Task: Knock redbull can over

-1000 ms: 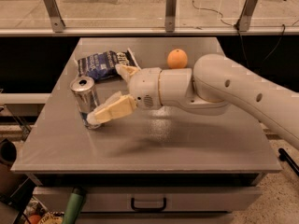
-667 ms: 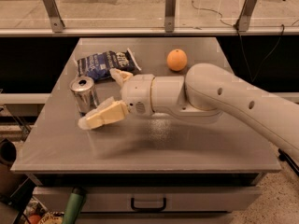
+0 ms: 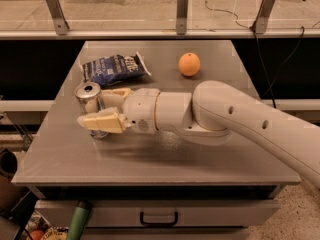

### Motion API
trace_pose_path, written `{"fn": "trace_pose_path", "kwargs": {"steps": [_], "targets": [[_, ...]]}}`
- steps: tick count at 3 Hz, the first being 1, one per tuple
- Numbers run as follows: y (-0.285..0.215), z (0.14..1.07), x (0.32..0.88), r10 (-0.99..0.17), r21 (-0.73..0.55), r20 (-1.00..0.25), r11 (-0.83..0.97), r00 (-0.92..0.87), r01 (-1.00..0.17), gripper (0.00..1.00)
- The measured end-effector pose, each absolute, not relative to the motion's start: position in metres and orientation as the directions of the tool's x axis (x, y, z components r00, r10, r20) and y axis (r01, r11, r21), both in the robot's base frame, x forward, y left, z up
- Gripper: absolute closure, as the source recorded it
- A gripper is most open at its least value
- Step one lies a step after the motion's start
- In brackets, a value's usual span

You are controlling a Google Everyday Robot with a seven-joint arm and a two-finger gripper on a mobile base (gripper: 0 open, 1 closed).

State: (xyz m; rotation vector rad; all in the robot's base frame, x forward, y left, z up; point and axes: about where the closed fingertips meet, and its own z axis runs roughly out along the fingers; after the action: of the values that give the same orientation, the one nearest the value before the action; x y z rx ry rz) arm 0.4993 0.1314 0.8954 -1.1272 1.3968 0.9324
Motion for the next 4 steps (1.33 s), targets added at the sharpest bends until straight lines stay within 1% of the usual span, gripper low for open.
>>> {"fn": "trace_pose_path", "kwargs": {"steps": [2,3,4], "targets": [[0.1354,0.8971,0.4968,-0.14,-0.048,-0.99,0.241,0.014,-0.969,0.88],[0.137,0.8978,0.4958,-0.14,-0.049,-0.99,0.238,0.016,-0.97,1.0],[0.1371,0.8979,0.4958,-0.14,-0.049,-0.99,0.238,0.016,-0.97,1.0]]}}
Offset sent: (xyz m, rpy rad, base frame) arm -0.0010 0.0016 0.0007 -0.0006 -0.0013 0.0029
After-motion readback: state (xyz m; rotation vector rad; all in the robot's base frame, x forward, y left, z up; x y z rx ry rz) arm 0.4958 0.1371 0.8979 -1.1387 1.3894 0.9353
